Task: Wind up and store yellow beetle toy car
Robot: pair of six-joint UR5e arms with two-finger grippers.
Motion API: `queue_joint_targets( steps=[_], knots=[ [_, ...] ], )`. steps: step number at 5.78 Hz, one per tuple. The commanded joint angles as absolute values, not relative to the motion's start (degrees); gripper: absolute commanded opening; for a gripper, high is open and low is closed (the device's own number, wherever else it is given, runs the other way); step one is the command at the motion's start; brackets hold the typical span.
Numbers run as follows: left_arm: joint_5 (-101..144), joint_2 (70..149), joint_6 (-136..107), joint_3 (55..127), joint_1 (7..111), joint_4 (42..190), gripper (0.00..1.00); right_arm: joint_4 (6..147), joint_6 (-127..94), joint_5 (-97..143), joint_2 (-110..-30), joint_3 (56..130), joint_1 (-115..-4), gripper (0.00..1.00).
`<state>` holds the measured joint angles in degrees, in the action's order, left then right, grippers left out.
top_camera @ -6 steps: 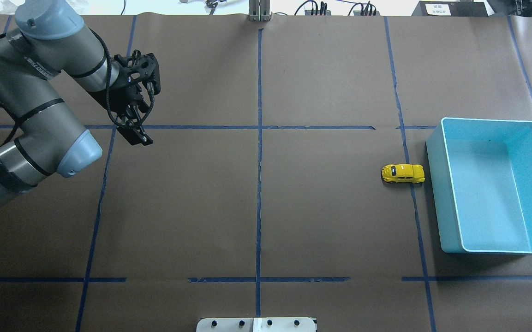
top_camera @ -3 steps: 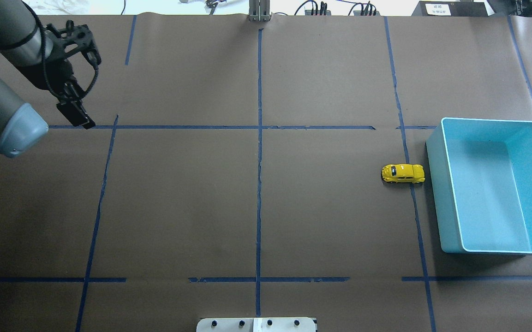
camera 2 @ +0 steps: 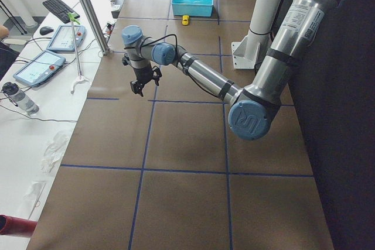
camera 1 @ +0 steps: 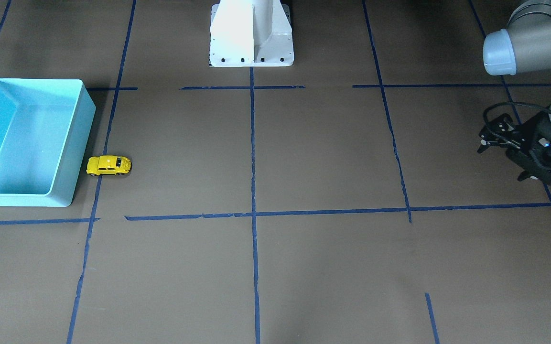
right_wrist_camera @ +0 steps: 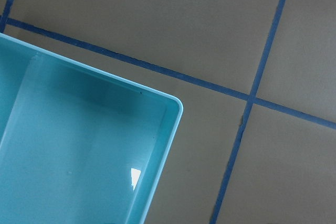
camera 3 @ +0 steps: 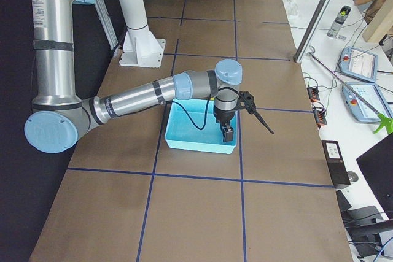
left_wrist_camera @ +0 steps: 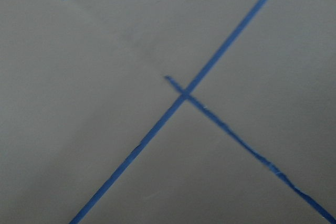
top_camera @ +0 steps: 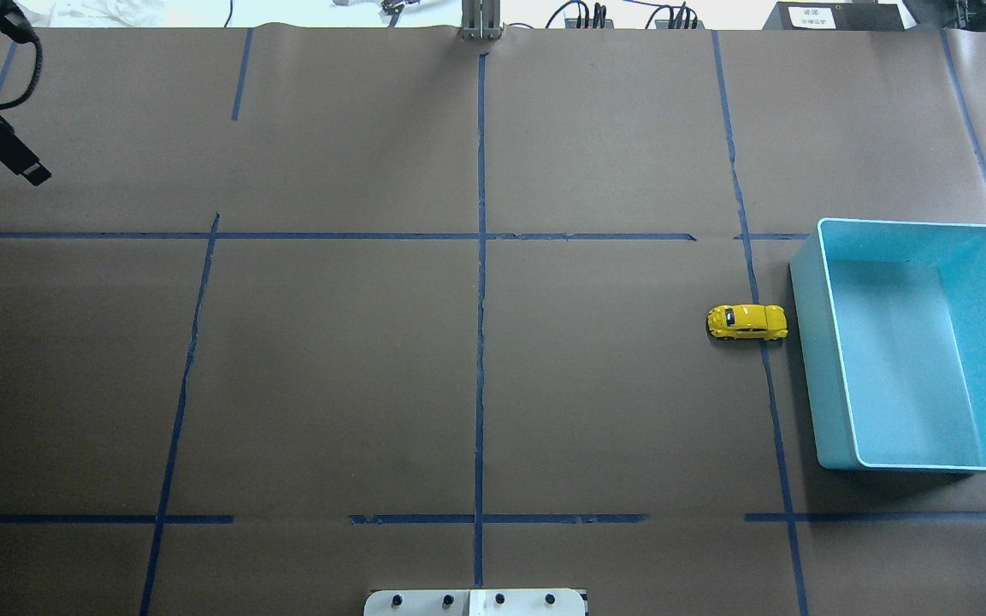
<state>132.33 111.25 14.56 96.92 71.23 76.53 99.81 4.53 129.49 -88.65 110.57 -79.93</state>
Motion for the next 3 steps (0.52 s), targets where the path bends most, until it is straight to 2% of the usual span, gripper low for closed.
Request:
queue_joint_targets(
  steps=[1, 2, 3],
  knots=[
    [132.54, 107.86, 13.53, 92.57, 78.97, 76.46, 1.0, 100.02, 4.31, 128.5, -84.46, 110.83, -76.82, 1.0],
    [132.71, 104.62, 13.8, 90.03, 82.75, 77.25, 1.0, 101.5, 3.87, 128.32, -83.68, 111.09, -72.2, 1.0],
    [132.8, 104.16, 13.8, 86.43, 86.36, 77.17, 1.0, 107.87, 3.87, 127.89, -79.06, 111.09, -67.81, 1.0]
  ],
)
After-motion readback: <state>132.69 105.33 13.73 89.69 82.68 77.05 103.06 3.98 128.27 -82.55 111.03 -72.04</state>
